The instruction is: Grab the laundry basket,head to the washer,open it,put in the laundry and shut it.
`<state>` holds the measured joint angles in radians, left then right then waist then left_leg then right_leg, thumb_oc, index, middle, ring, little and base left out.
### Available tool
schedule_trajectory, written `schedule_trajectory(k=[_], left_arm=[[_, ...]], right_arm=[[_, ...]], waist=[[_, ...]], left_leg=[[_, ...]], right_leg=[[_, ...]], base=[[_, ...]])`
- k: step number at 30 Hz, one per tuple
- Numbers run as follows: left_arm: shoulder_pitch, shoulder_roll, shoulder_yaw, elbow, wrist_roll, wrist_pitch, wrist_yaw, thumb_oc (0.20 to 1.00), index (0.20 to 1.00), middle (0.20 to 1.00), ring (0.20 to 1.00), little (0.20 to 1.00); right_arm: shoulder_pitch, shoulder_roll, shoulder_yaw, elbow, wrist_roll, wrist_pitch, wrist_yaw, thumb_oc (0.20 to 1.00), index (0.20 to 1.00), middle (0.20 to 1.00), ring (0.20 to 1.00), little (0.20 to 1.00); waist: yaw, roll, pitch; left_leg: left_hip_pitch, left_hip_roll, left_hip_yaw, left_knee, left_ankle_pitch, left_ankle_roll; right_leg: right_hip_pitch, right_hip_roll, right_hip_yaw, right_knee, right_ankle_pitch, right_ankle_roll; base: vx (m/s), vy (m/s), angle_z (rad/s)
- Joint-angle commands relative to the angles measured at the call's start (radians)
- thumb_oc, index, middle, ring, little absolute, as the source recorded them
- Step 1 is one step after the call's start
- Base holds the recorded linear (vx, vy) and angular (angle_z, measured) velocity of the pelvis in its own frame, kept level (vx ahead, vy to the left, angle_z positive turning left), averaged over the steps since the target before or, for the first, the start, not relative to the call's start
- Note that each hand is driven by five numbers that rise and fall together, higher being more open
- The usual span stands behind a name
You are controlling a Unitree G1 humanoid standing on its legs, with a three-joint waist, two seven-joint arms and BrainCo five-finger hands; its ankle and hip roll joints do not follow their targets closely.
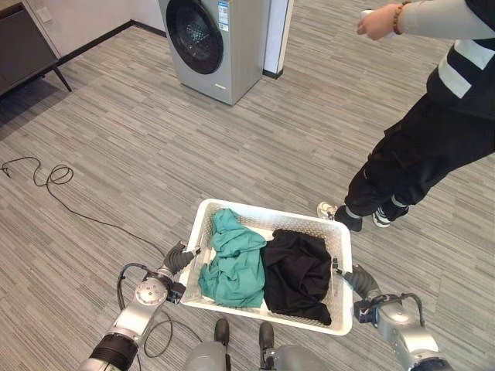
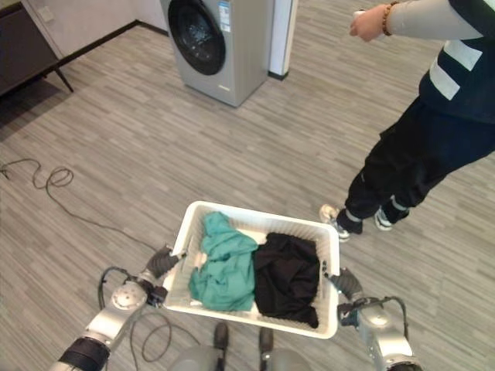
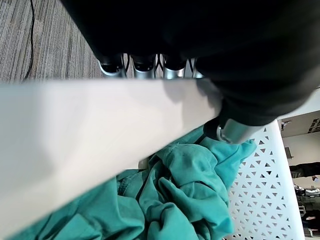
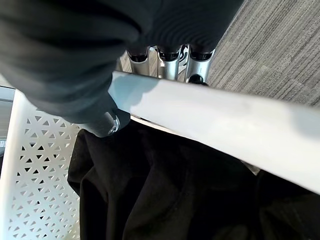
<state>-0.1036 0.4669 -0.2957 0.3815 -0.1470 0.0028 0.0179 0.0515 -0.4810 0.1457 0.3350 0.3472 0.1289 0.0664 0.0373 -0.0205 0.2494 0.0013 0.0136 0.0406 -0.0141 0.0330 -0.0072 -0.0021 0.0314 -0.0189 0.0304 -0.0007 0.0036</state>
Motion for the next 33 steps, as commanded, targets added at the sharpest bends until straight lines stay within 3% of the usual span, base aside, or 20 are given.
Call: schedule_trajectory(k=[1,3,4,6,13,20,22,24,28,29,30,31,32,33], left_arm=[[-0.012,0.066,0.118,0.054,-0.019,-0.040,0.062,0.200,0.200,0.200,0.200,0.200],[-0.007,0.065,0.122,0.051,-0.019,-0.043,0.065,0.200,0.200,0.200,0.200,0.200],[0.216,-0.142,0.072,0.213,-0.053,-0.033,0.089,0.200,0.200,0.200,0.200,0.200],[0.216,-0.143,0.073,0.216,-0.052,-0.034,0.090,0.200,0.200,0.200,0.200,0.200],[0.232,-0.134,0.113,0.200,-0.058,-0.033,0.108,0.200,0.200,0.200,0.200,0.200],[0.254,-0.114,0.176,0.115,-0.084,-0.045,0.140,0.200,0.200,0.200,0.200,0.200],[0.266,-0.101,0.203,0.078,-0.071,-0.042,0.139,0.200,0.200,0.200,0.200,0.200],[0.272,-0.089,0.229,0.046,-0.055,-0.033,0.138,0.200,0.200,0.200,0.200,0.200],[0.273,-0.065,0.272,-0.020,-0.037,-0.029,0.141,0.200,0.200,0.200,0.200,0.200],[0.258,-0.049,0.285,-0.054,-0.001,-0.033,0.136,0.200,0.200,0.200,0.200,0.200],[0.253,-0.041,0.292,-0.079,0.009,-0.036,0.134,0.200,0.200,0.200,0.200,0.200],[0.253,-0.041,0.292,-0.080,0.010,-0.035,0.134,0.200,0.200,0.200,0.200,0.200],[0.221,-0.033,0.294,-0.112,0.035,-0.044,0.139,0.200,0.200,0.200,0.200,0.200],[0.197,-0.030,0.294,-0.112,0.045,-0.048,0.147,0.200,0.200,0.200,0.200,0.200]], right_arm=[[0.009,-0.078,-0.121,-0.023,-0.003,-0.123,-0.015,0.200,0.200,0.200,0.200,0.200],[0.007,-0.079,-0.127,-0.017,-0.007,-0.126,-0.022,0.200,0.200,0.200,0.200,0.200],[-0.013,0.148,-0.019,0.487,0.061,-0.129,-0.063,0.200,0.200,0.200,0.200,0.200],[-0.010,0.149,-0.020,0.486,0.058,-0.130,-0.065,0.200,0.200,0.200,0.200,0.200],[-0.001,0.130,-0.048,0.383,0.049,-0.143,-0.083,0.200,0.200,0.200,0.200,0.200],[0.031,0.075,-0.119,0.155,0.003,-0.161,-0.116,0.200,0.200,0.200,0.200,0.200],[0.062,0.056,-0.158,0.084,-0.034,-0.153,-0.120,0.200,0.200,0.200,0.200,0.200],[0.072,0.043,-0.179,0.040,-0.054,-0.146,-0.118,0.200,0.200,0.200,0.200,0.200],[0.065,0.026,-0.198,-0.009,-0.065,-0.150,-0.111,0.200,0.200,0.200,0.200,0.200],[0.069,0.004,-0.229,-0.040,-0.061,-0.155,-0.108,0.200,0.200,0.200,0.200,0.200],[0.076,-0.012,-0.243,-0.060,-0.060,-0.160,-0.112,0.200,0.200,0.200,0.200,0.200],[0.076,-0.012,-0.243,-0.060,-0.060,-0.160,-0.111,0.200,0.200,0.200,0.200,0.200],[0.084,-0.033,-0.264,-0.082,-0.054,-0.171,-0.110,0.200,0.200,0.200,0.200,0.200],[0.090,-0.040,-0.270,-0.094,-0.055,-0.174,-0.108,0.200,0.200,0.200,0.200,0.200]], waist=[[-0.003,-0.024,-0.070],[-0.005,-0.020,-0.070],[-0.024,0.018,-0.097],[-0.024,0.018,-0.098],[-0.018,0.019,-0.095],[-0.015,0.009,-0.085],[-0.019,0.010,-0.083],[-0.027,0.014,-0.077],[-0.037,0.025,-0.055],[-0.065,0.028,-0.045],[-0.077,0.029,-0.039],[-0.079,0.029,-0.040],[-0.105,0.023,-0.036],[-0.111,0.014,-0.038]], left_leg=[[-0.040,0.007,-0.018,0.092,-0.096,0.000],[-0.041,0.005,-0.015,0.096,-0.099,0.002],[-0.052,-0.006,0.008,0.016,-0.074,-0.012],[-0.045,-0.008,0.006,0.011,-0.072,-0.012],[-0.038,-0.010,0.007,0.007,-0.073,-0.010],[-0.082,-0.034,0.003,0.093,-0.114,0.006],[-0.066,-0.055,-0.017,0.104,-0.140,0.029],[-0.053,-0.066,-0.034,0.109,-0.149,0.051],[-0.001,-0.065,-0.052,0.092,-0.169,0.068],[0.057,-0.070,-0.080,0.065,-0.174,0.060],[0.082,-0.077,-0.097,0.059,-0.179,0.053],[0.080,-0.077,-0.099,0.058,-0.175,0.053],[0.131,-0.092,-0.134,0.043,-0.198,0.036],[0.154,-0.101,-0.142,0.040,-0.208,0.026]], right_leg=[[-0.021,-0.147,0.003,0.068,-0.023,0.150],[-0.025,-0.149,0.007,0.070,-0.022,0.153],[-0.024,-0.152,-0.135,0.003,-0.003,0.139],[-0.019,-0.153,-0.141,0.001,-0.003,0.139],[-0.013,-0.164,-0.158,-0.002,0.001,0.145],[-0.028,-0.197,-0.162,0.041,0.004,0.161],[-0.051,-0.198,-0.120,0.150,-0.009,0.162],[-0.107,-0.185,-0.085,0.291,0.016,0.160],[-0.206,-0.146,-0.095,0.429,0.023,0.153],[-0.274,-0.069,-0.090,0.368,-0.016,0.137],[-0.288,-0.048,-0.093,0.318,-0.014,0.138],[-0.286,-0.049,-0.095,0.311,-0.008,0.138],[-0.335,-0.036,-0.137,0.156,0.029,0.142],[-0.355,-0.043,-0.168,0.096,0.050,0.150]], base=[[0.04,0.063,-0.08],[0.01,0.030,-0.12],[0.01,0.012,-0.10],[0.02,0.006,-0.15],[0.02,0.025,0.01],[0.04,0.116,0.03],[0.13,0.204,0.01],[0.10,0.166,0.05],[0.20,0.135,0.06],[0.31,0.052,0.11],[0.30,0.054,0.27],[0.34,0.022,0.70],[0.40,0.005,0.77],[0.53,-0.005,0.88]])
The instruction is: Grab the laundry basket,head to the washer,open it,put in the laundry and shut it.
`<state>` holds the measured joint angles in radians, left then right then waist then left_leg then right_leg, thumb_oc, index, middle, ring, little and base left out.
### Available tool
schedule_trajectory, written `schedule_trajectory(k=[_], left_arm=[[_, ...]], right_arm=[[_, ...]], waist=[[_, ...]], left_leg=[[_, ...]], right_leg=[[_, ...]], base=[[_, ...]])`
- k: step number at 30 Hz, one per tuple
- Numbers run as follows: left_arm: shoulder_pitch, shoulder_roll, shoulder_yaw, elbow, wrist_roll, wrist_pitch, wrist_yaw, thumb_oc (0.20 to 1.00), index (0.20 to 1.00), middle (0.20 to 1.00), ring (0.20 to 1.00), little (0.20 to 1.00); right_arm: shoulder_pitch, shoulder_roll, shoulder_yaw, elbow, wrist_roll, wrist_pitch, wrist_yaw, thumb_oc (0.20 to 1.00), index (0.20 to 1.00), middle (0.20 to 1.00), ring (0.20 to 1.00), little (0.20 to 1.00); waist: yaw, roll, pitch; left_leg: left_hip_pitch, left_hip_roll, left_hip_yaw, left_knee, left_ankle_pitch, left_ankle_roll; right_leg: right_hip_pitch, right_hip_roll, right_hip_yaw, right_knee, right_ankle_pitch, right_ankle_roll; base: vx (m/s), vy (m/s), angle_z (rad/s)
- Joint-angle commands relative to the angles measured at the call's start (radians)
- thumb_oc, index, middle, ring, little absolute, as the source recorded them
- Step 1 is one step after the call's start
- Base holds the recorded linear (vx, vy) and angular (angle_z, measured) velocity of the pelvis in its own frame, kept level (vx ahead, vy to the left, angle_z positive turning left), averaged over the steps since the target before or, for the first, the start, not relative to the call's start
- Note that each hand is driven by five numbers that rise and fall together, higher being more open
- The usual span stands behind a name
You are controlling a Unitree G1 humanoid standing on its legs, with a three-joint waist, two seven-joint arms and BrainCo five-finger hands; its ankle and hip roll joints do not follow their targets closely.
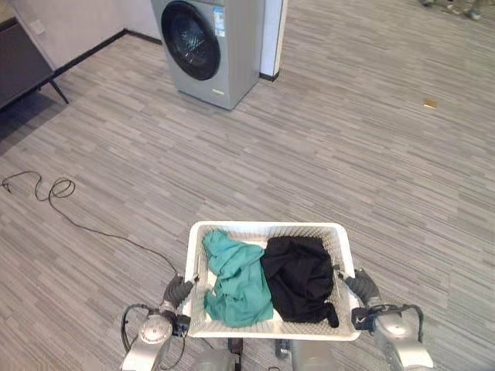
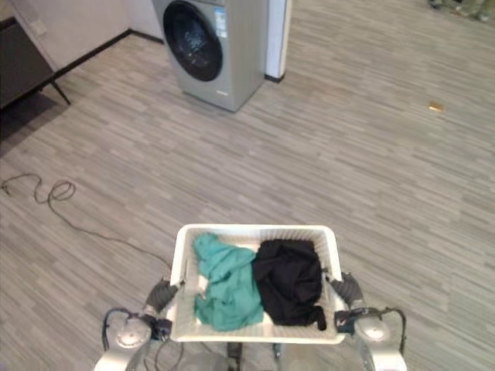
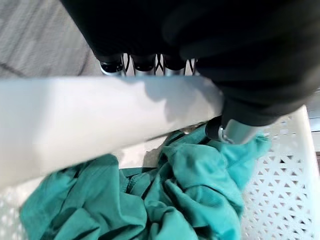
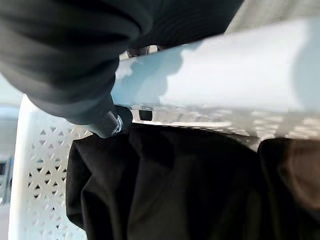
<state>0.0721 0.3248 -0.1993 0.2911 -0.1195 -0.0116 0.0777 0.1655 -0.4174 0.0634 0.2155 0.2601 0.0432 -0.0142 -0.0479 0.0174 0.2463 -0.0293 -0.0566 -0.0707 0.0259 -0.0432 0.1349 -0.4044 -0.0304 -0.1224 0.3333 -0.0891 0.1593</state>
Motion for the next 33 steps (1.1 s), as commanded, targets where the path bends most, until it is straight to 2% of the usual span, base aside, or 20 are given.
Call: schedule_trajectory(k=[1,6,7,8,9,10,11,13,14,16,18,19,20,23,26,27,28,29,31,33], left_arm=[[0.001,0.112,0.192,-0.027,0.026,-0.035,0.091,0.200,0.200,0.200,0.200,0.200],[-0.077,0.076,0.136,0.002,0.048,-0.045,0.103,0.200,0.200,0.200,0.200,0.200],[-0.094,0.059,0.113,0.017,0.034,-0.042,0.103,0.200,0.200,0.200,0.200,0.200],[-0.094,0.060,0.113,0.017,0.034,-0.043,0.103,0.200,0.200,0.200,0.200,0.200],[-0.066,0.052,0.120,0.002,0.002,-0.047,0.096,0.200,0.200,0.200,0.200,0.200],[-0.066,0.053,0.120,0.001,0.002,-0.046,0.096,0.200,0.200,0.200,0.200,0.200],[-0.043,0.051,0.129,0.001,-0.012,-0.045,0.106,0.200,0.200,0.200,0.200,0.200],[-0.034,0.055,0.132,-0.005,-0.017,-0.039,0.103,0.200,0.200,0.200,0.200,0.200],[-0.026,0.057,0.138,-0.008,-0.030,-0.036,0.099,0.200,0.200,0.200,0.200,0.200],[-0.025,0.062,0.139,-0.010,-0.034,-0.037,0.101,0.200,0.200,0.200,0.200,0.200],[-0.002,0.069,0.153,-0.025,-0.054,-0.037,0.104,0.200,0.200,0.200,0.200,0.200],[-0.001,0.069,0.154,-0.025,-0.054,-0.037,0.104,0.200,0.200,0.200,0.200,0.200],[-0.003,0.065,0.155,-0.020,-0.054,-0.036,0.111,0.200,0.200,0.200,0.200,0.200],[-0.007,0.063,0.145,-0.018,-0.045,-0.040,0.115,0.200,0.200,0.200,0.200,0.200],[0.007,0.061,0.144,-0.025,-0.051,-0.042,0.110,0.200,0.200,0.200,0.200,0.200],[0.017,0.065,0.145,-0.032,-0.052,-0.041,0.115,0.200,0.200,0.200,0.200,0.200],[0.016,0.065,0.145,-0.032,-0.052,-0.041,0.115,0.200,0.200,0.200,0.200,0.200],[0.024,0.072,0.143,-0.035,-0.049,-0.037,0.111,0.200,0.200,0.200,0.200,0.200],[0.024,0.078,0.143,-0.036,-0.047,-0.031,0.108,0.200,0.200,0.200,0.200,0.200],[0.045,0.104,0.163,-0.052,-0.038,-0.018,0.104,0.200,0.200,0.200,0.200,0.200]], right_arm=[[-0.013,-0.109,-0.193,0.006,0.027,-0.086,-0.024,0.200,0.200,0.200,0.200,0.200],[0.034,-0.111,-0.212,-0.037,0.017,-0.091,-0.018,0.200,0.200,0.200,0.200,0.200],[0.036,-0.100,-0.205,-0.024,0.022,-0.087,-0.025,0.200,0.200,0.200,0.200,0.200],[0.036,-0.099,-0.205,-0.024,0.022,-0.087,-0.025,0.200,0.200,0.200,0.200,0.200],[0.030,-0.105,-0.195,-0.033,0.037,-0.096,-0.027,0.200,0.200,0.200,0.200,0.200],[0.030,-0.104,-0.195,-0.033,0.038,-0.096,-0.027,0.200,0.200,0.200,0.200,0.200],[0.007,-0.109,-0.170,-0.018,0.053,-0.097,-0.033,0.200,0.200,0.200,0.200,0.200],[0.009,-0.110,-0.168,-0.022,0.051,-0.089,-0.034,0.200,0.200,0.200,0.200,0.200],[0.005,-0.113,-0.163,-0.024,0.055,-0.087,-0.035,0.200,0.200,0.200,0.200,0.200],[-0.008,-0.115,-0.157,-0.022,0.065,-0.088,-0.037,0.200,0.200,0.200,0.200,0.200],[-0.036,-0.121,-0.135,-0.002,0.059,-0.084,-0.032,0.200,0.200,0.200,0.200,0.200],[-0.036,-0.121,-0.134,-0.002,0.059,-0.084,-0.032,0.200,0.200,0.200,0.200,0.200],[-0.047,-0.119,-0.126,0.009,0.051,-0.084,-0.034,0.200,0.200,0.200,0.200,0.200],[-0.058,-0.112,-0.129,0.016,0.039,-0.086,-0.046,0.200,0.200,0.200,0.200,0.200],[-0.072,-0.097,-0.118,0.009,0.033,-0.083,-0.044,0.200,0.200,0.200,0.200,0.200],[-0.080,-0.072,-0.105,-0.002,0.029,-0.081,-0.039,0.200,0.200,0.200,0.200,0.200],[-0.080,-0.071,-0.105,-0.002,0.029,-0.081,-0.039,0.200,0.200,0.200,0.200,0.200],[-0.084,-0.053,-0.097,0.006,0.016,-0.080,-0.041,0.200,0.200,0.200,0.200,0.200],[-0.085,-0.046,-0.099,0.012,0.002,-0.071,-0.041,0.200,0.200,0.200,0.200,0.200],[-0.092,-0.030,-0.095,0.013,-0.011,-0.068,-0.041,0.200,0.200,0.200,0.200,0.200]], waist=[[-0.036,-0.023,-0.034],[-0.083,-0.022,-0.065],[-0.114,-0.014,-0.086],[-0.117,-0.018,-0.088],[-0.100,-0.034,-0.078],[-0.102,-0.037,-0.081],[-0.067,-0.055,-0.062],[-0.058,-0.069,-0.055],[-0.039,-0.091,-0.037],[-0.023,-0.100,-0.028],[0.018,-0.087,-0.033],[0.019,-0.091,-0.031],[0.039,-0.073,-0.044],[0.061,-0.059,-0.048],[0.074,-0.043,-0.066],[0.091,-0.050,-0.065],[0.092,-0.049,-0.067],[0.099,-0.061,-0.072],[0.096,-0.063,-0.077],[0.085,-0.048,-0.067]], left_leg=[[0.204,-0.029,-0.043,-0.001,-0.142,-0.127],[0.263,-0.011,-0.062,0.051,-0.154,-0.167],[0.221,0.055,0.016,0.189,-0.064,-0.240],[0.215,0.050,0.014,0.192,-0.061,-0.239],[0.084,0.095,0.074,0.495,0.035,-0.263],[0.076,0.090,0.073,0.500,0.038,-0.262],[-0.020,0.108,0.089,0.695,0.067,-0.229],[-0.074,0.123,0.107,0.740,0.057,-0.208],[-0.160,0.203,0.153,0.725,0.002,-0.178],[-0.190,0.234,0.172,0.648,-0.017,-0.172],[-0.225,0.259,0.145,0.286,0.034,-0.204],[-0.212,0.256,0.150,0.269,0.042,-0.204],[-0.222,0.271,0.126,0.073,0.142,-0.242],[-0.281,0.249,0.116,0.025,0.180,-0.261],[-0.262,0.247,0.101,0.045,0.172,-0.253],[-0.279,0.195,0.070,0.137,0.120,-0.228],[-0.282,0.196,0.070,0.137,0.122,-0.228],[-0.267,0.145,0.084,0.196,0.057,-0.184],[-0.250,0.123,0.096,0.210,0.032,-0.161],[-0.174,0.073,0.121,0.205,-0.027,-0.103]], right_leg=[[0.043,0.013,-0.097,-0.248,0.154,-0.001],[0.102,-0.004,-0.139,-0.257,0.177,-0.033],[0.153,0.004,-0.134,-0.234,0.158,-0.060],[0.151,-0.001,-0.135,-0.236,0.162,-0.059],[0.223,0.010,-0.132,-0.248,0.138,-0.090],[0.219,0.006,-0.133,-0.250,0.142,-0.090],[0.268,0.040,-0.083,-0.262,0.106,-0.129],[0.281,0.036,-0.070,-0.264,0.098,-0.135],[0.315,0.019,-0.054,-0.264,0.075,-0.128],[0.338,0.005,-0.042,-0.270,0.063,-0.116],[0.397,-0.005,-0.007,-0.297,0.029,-0.095],[0.400,-0.009,-0.006,-0.297,0.028,-0.095],[0.439,-0.013,0.002,-0.310,0.006,-0.087],[0.501,-0.035,0.014,-0.305,-0.030,-0.076],[0.522,-0.054,0.032,-0.272,-0.063,-0.061],[0.527,-0.097,0.055,-0.187,-0.075,-0.043],[0.523,-0.096,0.055,-0.187,-0.074,-0.042],[0.497,-0.144,0.071,-0.052,-0.010,-0.022],[0.454,-0.166,0.083,0.047,0.064,-0.020],[0.369,-0.206,0.090,0.245,0.211,-0.028]], base=[[0.29,-0.016,0.50],[0.42,-0.094,0.98],[0.23,-0.095,1.22],[0.50,-0.196,1.17],[0.22,-0.101,1.28],[0.43,-0.213,0.97],[0.16,-0.111,0.15],[0.22,-0.121,-1.11],[0.32,-0.048,-0.90],[0.31,0.089,-0.18],[0.41,0.243,-0.32],[0.43,0.263,-0.42],[0.39,0.237,-0.45],[0.41,0.276,-0.34],[0.42,0.353,-0.25],[0.40,0.359,-0.57],[0.57,0.535,-0.52],[0.42,0.401,-0.45],[0.34,0.337,-0.24],[0.41,0.422,0.09]])
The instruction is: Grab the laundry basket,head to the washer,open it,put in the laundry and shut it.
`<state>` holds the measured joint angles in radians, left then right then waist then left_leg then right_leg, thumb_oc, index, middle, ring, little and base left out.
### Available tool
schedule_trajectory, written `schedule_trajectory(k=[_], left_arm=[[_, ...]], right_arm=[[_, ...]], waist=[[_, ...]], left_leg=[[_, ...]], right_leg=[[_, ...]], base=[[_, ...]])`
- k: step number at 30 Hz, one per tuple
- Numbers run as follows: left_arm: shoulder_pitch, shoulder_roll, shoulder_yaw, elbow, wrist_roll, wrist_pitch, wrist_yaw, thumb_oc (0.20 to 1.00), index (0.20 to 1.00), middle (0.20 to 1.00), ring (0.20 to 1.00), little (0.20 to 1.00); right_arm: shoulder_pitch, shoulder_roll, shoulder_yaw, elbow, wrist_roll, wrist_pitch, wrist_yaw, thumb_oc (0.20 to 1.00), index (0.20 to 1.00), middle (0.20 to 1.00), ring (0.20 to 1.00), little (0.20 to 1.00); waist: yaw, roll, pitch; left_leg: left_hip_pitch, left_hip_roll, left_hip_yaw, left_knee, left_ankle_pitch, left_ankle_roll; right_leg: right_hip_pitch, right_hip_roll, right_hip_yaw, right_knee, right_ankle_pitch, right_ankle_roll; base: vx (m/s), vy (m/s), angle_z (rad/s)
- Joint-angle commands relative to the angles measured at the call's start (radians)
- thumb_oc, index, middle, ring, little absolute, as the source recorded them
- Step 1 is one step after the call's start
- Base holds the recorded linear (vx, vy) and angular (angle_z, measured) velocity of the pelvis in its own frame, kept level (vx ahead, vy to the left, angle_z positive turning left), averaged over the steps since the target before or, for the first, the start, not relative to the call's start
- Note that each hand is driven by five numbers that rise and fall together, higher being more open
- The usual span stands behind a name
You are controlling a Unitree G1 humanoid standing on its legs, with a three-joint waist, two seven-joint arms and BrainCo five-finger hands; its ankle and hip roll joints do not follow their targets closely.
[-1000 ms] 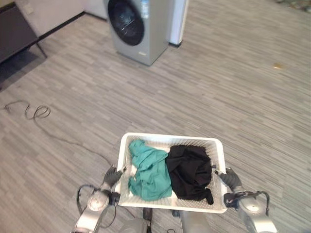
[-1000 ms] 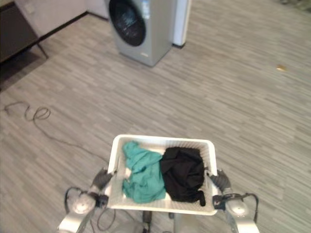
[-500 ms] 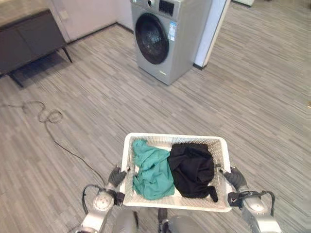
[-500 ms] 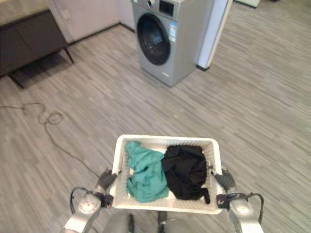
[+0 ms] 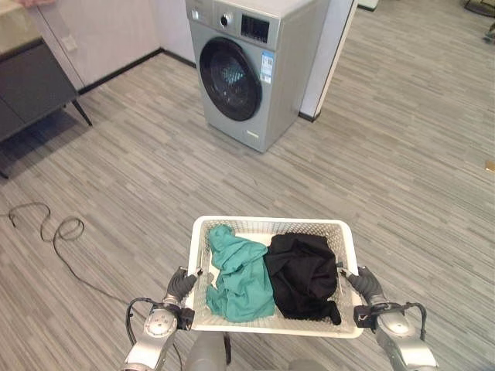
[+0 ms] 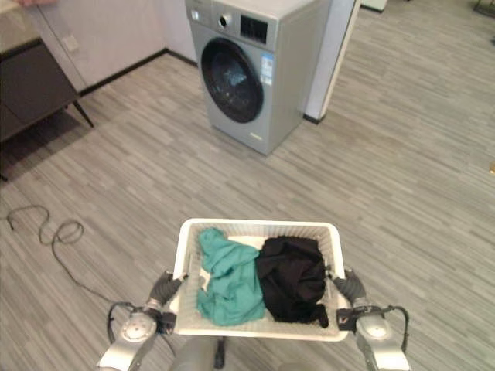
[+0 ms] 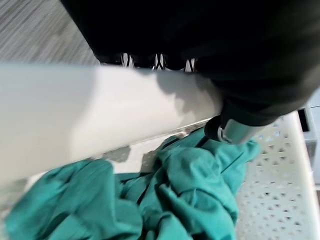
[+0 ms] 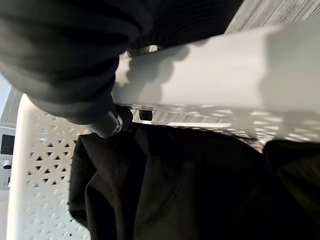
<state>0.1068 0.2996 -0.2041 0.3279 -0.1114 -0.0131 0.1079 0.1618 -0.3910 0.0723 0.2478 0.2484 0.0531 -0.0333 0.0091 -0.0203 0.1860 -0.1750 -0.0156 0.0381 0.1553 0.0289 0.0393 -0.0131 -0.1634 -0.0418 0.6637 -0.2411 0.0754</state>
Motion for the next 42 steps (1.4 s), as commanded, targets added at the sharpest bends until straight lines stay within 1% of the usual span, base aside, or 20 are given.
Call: schedule_trajectory(k=[1,2,4,7,8,9,11,15,17,19,21,25,27,29,30,31,34,38,41,42], left_arm=[[0.011,0.129,0.168,-0.090,-0.046,-0.016,0.074,0.200,0.200,0.200,0.200,0.200],[0.018,0.136,0.172,-0.096,-0.041,-0.012,0.069,0.200,0.200,0.200,0.200,0.200],[0.017,0.140,0.175,-0.092,-0.026,-0.013,0.057,0.200,0.200,0.200,0.200,0.200],[0.013,0.143,0.172,-0.099,-0.023,-0.017,0.045,0.200,0.200,0.200,0.200,0.200],[0.013,0.142,0.172,-0.099,-0.023,-0.017,0.045,0.200,0.200,0.200,0.200,0.200],[-0.004,0.135,0.170,-0.099,-0.005,-0.016,0.039,0.200,0.200,0.200,0.200,0.200],[-0.015,0.130,0.167,-0.098,0.014,-0.018,0.036,0.200,0.200,0.200,0.200,0.200],[-0.041,0.111,0.140,-0.078,0.035,-0.026,0.034,0.200,0.200,0.200,0.200,0.200],[-0.051,0.085,0.114,-0.052,0.037,-0.023,0.035,0.200,0.200,0.200,0.200,0.200],[-0.061,0.075,0.092,-0.045,0.019,-0.021,0.029,0.200,0.200,0.200,0.200,0.200],[-0.048,0.074,0.094,-0.050,0.005,-0.023,0.031,0.200,0.200,0.200,0.200,0.200],[-0.048,0.076,0.098,-0.050,-0.010,-0.016,0.046,0.200,0.200,0.200,0.200,0.200],[-0.042,0.081,0.110,-0.064,-0.024,-0.018,0.051,0.200,0.200,0.200,0.200,0.200],[-0.041,0.081,0.110,-0.064,-0.024,-0.017,0.050,0.200,0.200,0.200,0.200,0.200],[-0.025,0.084,0.122,-0.077,-0.036,-0.017,0.054,0.200,0.200,0.200,0.200,0.200],[-0.019,0.085,0.125,-0.083,-0.043,-0.017,0.057,0.200,0.200,0.200,0.200,0.200],[-0.009,0.089,0.138,-0.075,-0.047,-0.019,0.070,0.200,0.200,0.200,0.200,0.200],[0.012,0.091,0.149,-0.078,-0.046,-0.030,0.067,0.200,0.200,0.200,0.200,0.200],[0.016,0.095,0.147,-0.082,-0.048,-0.029,0.068,0.200,0.200,0.200,0.200,0.200],[0.012,0.106,0.149,-0.074,-0.041,-0.028,0.070,0.200,0.200,0.200,0.200,0.200]], right_arm=[[-0.089,-0.056,-0.103,-0.019,0.001,-0.077,-0.022,0.200,0.200,0.200,0.200,0.200],[-0.087,-0.054,-0.102,-0.018,-0.002,-0.076,-0.020,0.200,0.200,0.200,0.200,0.200],[-0.072,-0.053,-0.113,-0.022,0.003,-0.075,-0.013,0.200,0.200,0.200,0.200,0.200],[-0.061,-0.065,-0.135,-0.015,0.017,-0.081,-0.018,0.200,0.200,0.200,0.200,0.200],[-0.061,-0.066,-0.135,-0.015,0.017,-0.081,-0.018,0.200,0.200,0.200,0.200,0.200],[-0.057,-0.073,-0.147,-0.006,0.020,-0.086,-0.024,0.200,0.200,0.200,0.200,0.200],[-0.047,-0.083,-0.154,-0.002,0.017,-0.086,-0.026,0.200,0.200,0.200,0.200,0.200],[-0.002,-0.092,-0.171,-0.022,0.016,-0.083,-0.022,0.200,0.200,0.200,0.200,0.200],[0.023,-0.089,-0.178,-0.017,0.020,-0.085,-0.020,0.200,0.200,0.200,0.200,0.200],[0.039,-0.083,-0.192,-0.027,0.032,-0.085,-0.029,0.200,0.200,0.200,0.200,0.200],[0.027,-0.098,-0.180,-0.027,0.053,-0.103,-0.042,0.200,0.200,0.200,0.200,0.200],[0.022,-0.105,-0.164,-0.044,0.052,-0.098,-0.047,0.200,0.200,0.200,0.200,0.200],[0.012,-0.107,-0.158,-0.056,0.058,-0.101,-0.053,0.200,0.200,0.200,0.200,0.200],[0.012,-0.107,-0.158,-0.056,0.058,-0.100,-0.053,0.200,0.200,0.200,0.200,0.200],[0.004,-0.109,-0.153,-0.069,0.054,-0.104,-0.047,0.200,0.200,0.200,0.200,0.200],[0.002,-0.111,-0.153,-0.074,0.051,-0.104,-0.047,0.200,0.200,0.200,0.200,0.200],[-0.009,-0.110,-0.153,-0.082,0.055,-0.111,-0.050,0.200,0.200,0.200,0.200,0.200],[-0.033,-0.083,-0.151,-0.077,0.048,-0.111,-0.053,0.200,0.200,0.200,0.200,0.200],[-0.033,-0.066,-0.149,-0.084,0.047,-0.108,-0.050,0.200,0.200,0.200,0.200,0.200],[-0.032,-0.046,-0.147,-0.083,0.038,-0.105,-0.047,0.200,0.200,0.200,0.200,0.200]], waist=[[0.028,-0.009,-0.008],[0.019,-0.002,-0.001],[-0.018,0.015,0.011],[-0.060,0.012,0.022],[-0.062,0.013,0.024],[-0.085,-0.005,0.026],[-0.108,-0.012,0.025],[-0.141,-0.009,0.004],[-0.167,0.000,-0.036],[-0.193,0.003,-0.049],[-0.173,-0.005,-0.040],[-0.141,-0.038,-0.020],[-0.104,-0.057,0.004],[-0.101,-0.059,0.006],[-0.075,-0.055,0.008],[-0.068,-0.049,0.005],[-0.040,-0.022,0.013],[-0.017,0.020,0.005],[-0.012,0.019,0.001],[-0.011,0.014,-0.010]], left_leg=[[-0.030,0.033,0.012,0.073,-0.095,-0.008],[0.002,0.025,0.016,0.064,-0.106,0.000],[0.092,0.002,0.002,0.008,-0.125,0.001],[0.193,-0.032,-0.022,-0.041,-0.161,-0.019],[0.195,-0.031,-0.024,-0.041,-0.161,-0.019],[0.265,-0.061,-0.044,-0.049,-0.190,-0.029],[0.323,-0.076,-0.070,-0.046,-0.228,-0.038],[0.425,-0.066,-0.099,-0.036,-0.269,-0.058],[0.433,-0.035,-0.089,0.032,-0.210,-0.106],[0.339,0.055,-0.026,0.291,-0.052,-0.184],[0.236,0.101,0.011,0.547,0.023,-0.168],[0.073,0.126,0.026,0.696,-0.031,-0.097],[-0.042,0.176,0.041,0.538,-0.103,-0.063],[-0.036,0.175,0.045,0.534,-0.103,-0.063],[-0.040,0.162,0.004,0.275,-0.080,-0.076],[-0.036,0.162,-0.022,0.153,-0.048,-0.089],[-0.064,0.163,-0.150,-0.074,0.067,-0.132],[-0.105,0.141,-0.191,-0.063,0.092,-0.153],[-0.106,0.104,-0.179,0.005,0.046,-0.135],[-0.094,0.071,-0.137,0.049,-0.008,-0.101]], right_leg=[[-0.025,-0.072,0.010,-0.088,0.366,0.056],[-0.059,-0.070,-0.002,-0.055,0.377,0.051],[-0.168,-0.004,-0.047,-0.101,0.295,0.045],[-0.230,0.055,-0.142,-0.332,0.248,0.052],[-0.226,0.055,-0.144,-0.334,0.249,0.052],[-0.284,0.092,-0.184,-0.492,0.277,0.067],[-0.304,0.119,-0.200,-0.612,0.313,0.080],[-0.292,0.134,-0.276,-0.653,0.337,0.063],[-0.249,0.160,-0.244,-0.616,0.342,0.026],[-0.197,0.172,-0.224,-0.586,0.325,-0.007],[-0.141,0.196,-0.203,-0.599,0.295,-0.043],[-0.088,0.205,-0.114,-0.592,0.251,-0.071],[-0.028,0.195,-0.061,-0.590,0.212,-0.059],[-0.026,0.194,-0.057,-0.590,0.211,-0.058],[0.006,0.197,-0.015,-0.589,0.185,-0.048],[0.015,0.198,0.000,-0.588,0.176,-0.045],[0.069,0.216,0.059,-0.579,0.119,-0.047],[0.141,0.171,0.143,-0.566,0.068,-0.020],[0.147,0.127,0.171,-0.527,0.053,-0.001],[0.119,0.091,0.180,-0.441,0.091,0.029]], base=[[0.40,0.392,0.27],[0.41,0.279,0.21],[0.55,0.300,0.13],[0.40,0.101,0.12],[0.49,0.068,0.60],[0.52,0.049,0.70],[0.63,0.032,0.53],[0.52,-0.031,0.45],[0.56,-0.097,0.48],[0.48,-0.155,0.79],[0.36,-0.156,0.83],[0.23,-0.073,-0.75],[0.35,0.050,-0.62],[0.23,0.095,-0.74],[0.34,0.187,-0.81],[0.52,0.268,-0.60],[0.44,0.208,-0.71],[0.47,0.358,-0.75],[0.29,0.291,-0.88],[0.48,0.475,-0.71]])
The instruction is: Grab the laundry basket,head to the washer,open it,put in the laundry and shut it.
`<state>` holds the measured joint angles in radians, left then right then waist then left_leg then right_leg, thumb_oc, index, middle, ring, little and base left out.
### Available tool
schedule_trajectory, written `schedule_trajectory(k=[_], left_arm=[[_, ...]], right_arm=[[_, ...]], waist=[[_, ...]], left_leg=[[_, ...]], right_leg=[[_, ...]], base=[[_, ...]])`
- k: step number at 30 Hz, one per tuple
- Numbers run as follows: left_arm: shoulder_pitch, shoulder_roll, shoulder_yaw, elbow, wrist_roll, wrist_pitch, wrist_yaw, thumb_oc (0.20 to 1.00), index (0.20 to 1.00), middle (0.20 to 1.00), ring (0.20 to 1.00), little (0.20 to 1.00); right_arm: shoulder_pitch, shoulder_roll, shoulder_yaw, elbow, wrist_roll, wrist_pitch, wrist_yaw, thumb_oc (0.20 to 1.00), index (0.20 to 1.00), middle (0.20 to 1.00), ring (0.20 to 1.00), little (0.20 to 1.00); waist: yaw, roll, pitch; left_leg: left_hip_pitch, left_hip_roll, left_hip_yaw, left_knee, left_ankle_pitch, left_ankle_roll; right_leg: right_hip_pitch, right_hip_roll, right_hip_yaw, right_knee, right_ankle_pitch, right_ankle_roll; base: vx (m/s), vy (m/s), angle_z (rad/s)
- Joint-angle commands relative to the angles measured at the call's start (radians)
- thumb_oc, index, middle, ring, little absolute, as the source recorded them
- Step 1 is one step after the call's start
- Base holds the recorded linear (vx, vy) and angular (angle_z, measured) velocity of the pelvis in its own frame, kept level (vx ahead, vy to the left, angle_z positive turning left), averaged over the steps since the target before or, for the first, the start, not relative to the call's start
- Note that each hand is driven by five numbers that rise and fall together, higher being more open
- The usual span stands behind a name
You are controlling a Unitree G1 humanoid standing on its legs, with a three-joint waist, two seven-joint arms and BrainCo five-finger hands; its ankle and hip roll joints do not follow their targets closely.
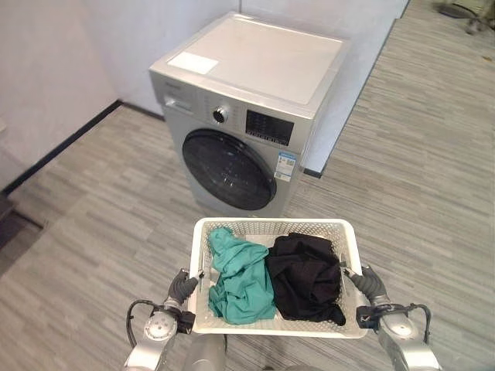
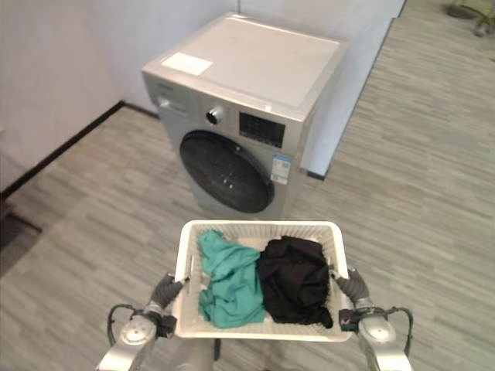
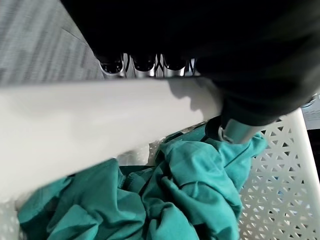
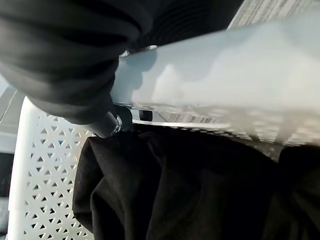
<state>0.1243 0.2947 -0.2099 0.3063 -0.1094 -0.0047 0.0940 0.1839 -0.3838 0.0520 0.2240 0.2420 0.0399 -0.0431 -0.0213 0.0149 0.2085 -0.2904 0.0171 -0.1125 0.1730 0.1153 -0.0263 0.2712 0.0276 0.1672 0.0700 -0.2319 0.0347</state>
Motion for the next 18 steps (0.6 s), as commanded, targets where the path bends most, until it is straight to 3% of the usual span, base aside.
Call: schedule_trajectory(k=[1,3,6,8,9,10,12,15,17,18], left_arm=[[-0.007,0.118,0.157,-0.051,-0.042,-0.035,0.084,0.200,0.200,0.200,0.200,0.200],[-0.002,0.140,0.172,-0.057,-0.043,-0.030,0.090,0.200,0.200,0.200,0.200,0.200],[0.010,0.161,0.197,-0.065,-0.042,-0.021,0.095,0.200,0.200,0.200,0.200,0.200],[0.010,0.163,0.205,-0.068,-0.031,-0.022,0.088,0.200,0.200,0.200,0.200,0.200],[0.010,0.163,0.206,-0.068,-0.031,-0.022,0.088,0.200,0.200,0.200,0.200,0.200],[0.018,0.161,0.214,-0.069,-0.032,-0.022,0.082,0.200,0.200,0.200,0.200,0.200],[0.019,0.152,0.223,-0.065,-0.033,-0.021,0.083,0.200,0.200,0.200,0.200,0.200],[0.023,0.140,0.228,-0.063,-0.025,-0.022,0.079,0.200,0.200,0.200,0.200,0.200],[0.023,0.122,0.206,-0.059,-0.005,-0.029,0.070,0.200,0.200,0.200,0.200,0.200],[0.017,0.114,0.199,-0.054,-0.008,-0.033,0.075,0.200,0.200,0.200,0.200,0.200]], right_arm=[[-0.057,-0.046,-0.123,-0.058,0.037,-0.087,-0.033,0.200,0.200,0.200,0.200,0.200],[-0.069,-0.037,-0.112,-0.061,0.012,-0.078,-0.029,0.200,0.200,0.200,0.200,0.200],[-0.087,-0.028,-0.097,-0.056,-0.005,-0.076,-0.028,0.200,0.200,0.200,0.200,0.200],[-0.088,-0.031,-0.092,-0.051,-0.005,-0.070,-0.021,0.200,0.200,0.200,0.200,0.200],[-0.089,-0.031,-0.092,-0.051,-0.005,-0.069,-0.021,0.200,0.200,0.200,0.200,0.200],[-0.089,-0.037,-0.090,-0.043,0.005,-0.071,-0.019,0.200,0.200,0.200,0.200,0.200],[-0.084,-0.038,-0.086,-0.038,0.011,-0.073,-0.018,0.200,0.200,0.200,0.200,0.200],[-0.067,-0.042,-0.086,-0.038,0.011,-0.072,-0.016,0.200,0.200,0.200,0.200,0.200],[-0.021,-0.050,-0.095,-0.049,0.021,-0.068,-0.015,0.200,0.200,0.200,0.200,0.200],[-0.012,-0.057,-0.099,-0.046,0.023,-0.072,-0.016,0.200,0.200,0.200,0.200,0.200]], waist=[[0.017,-0.023,-0.031],[0.015,-0.016,-0.025],[0.017,0.008,-0.016],[0.002,0.016,-0.010],[0.001,0.017,-0.011],[-0.011,0.015,-0.001],[-0.022,0.003,-0.001],[-0.029,0.002,-0.006],[-0.046,-0.017,-0.013],[-0.043,-0.018,-0.021]], left_leg=[[0.039,0.030,0.034,0.041,-0.119,-0.021],[0.084,0.021,0.081,0.039,-0.156,0.011],[0.158,0.016,0.146,0.023,-0.202,0.038],[0.208,0.005,0.165,0.001,-0.220,0.044],[0.207,0.007,0.164,-0.002,-0.216,0.043],[0.262,-0.011,0.183,-0.022,-0.232,0.042],[0.313,-0.030,0.200,-0.039,-0.255,0.034],[0.360,-0.024,0.201,-0.038,-0.294,0.022],[0.365,-0.042,0.194,0.015,-0.288,0.009],[0.350,-0.035,0.203,0.083,-0.262,-0.018]], right_leg=[[-0.191,-0.115,-0.032,0.219,0.113,0.079],[-0.270,-0.143,-0.065,0.365,0.215,0.096],[-0.367,-0.212,-0.223,0.481,0.250,0.085],[-0.415,-0.186,-0.296,0.443,0.204,0.075],[-0.416,-0.184,-0.297,0.439,0.208,0.073],[-0.483,-0.132,-0.381,0.353,0.177,0.081],[-0.499,-0.115,-0.479,0.212,0.189,0.085],[-0.502,-0.097,-0.509,0.127,0.187,0.090],[-0.460,-0.061,-0.438,0.058,0.207,0.053],[-0.428,-0.054,-0.440,0.049,0.210,0.041]], base=[[0.44,0.457,-0.36],[0.27,0.339,-0.37],[0.26,0.348,-0.42],[0.24,0.223,-0.34],[0.30,0.203,-0.49],[0.29,0.166,-0.49],[0.39,0.125,-0.45],[0.29,0.008,-0.12],[0.22,-0.042,0.02],[0.15,-0.036,0.16]])
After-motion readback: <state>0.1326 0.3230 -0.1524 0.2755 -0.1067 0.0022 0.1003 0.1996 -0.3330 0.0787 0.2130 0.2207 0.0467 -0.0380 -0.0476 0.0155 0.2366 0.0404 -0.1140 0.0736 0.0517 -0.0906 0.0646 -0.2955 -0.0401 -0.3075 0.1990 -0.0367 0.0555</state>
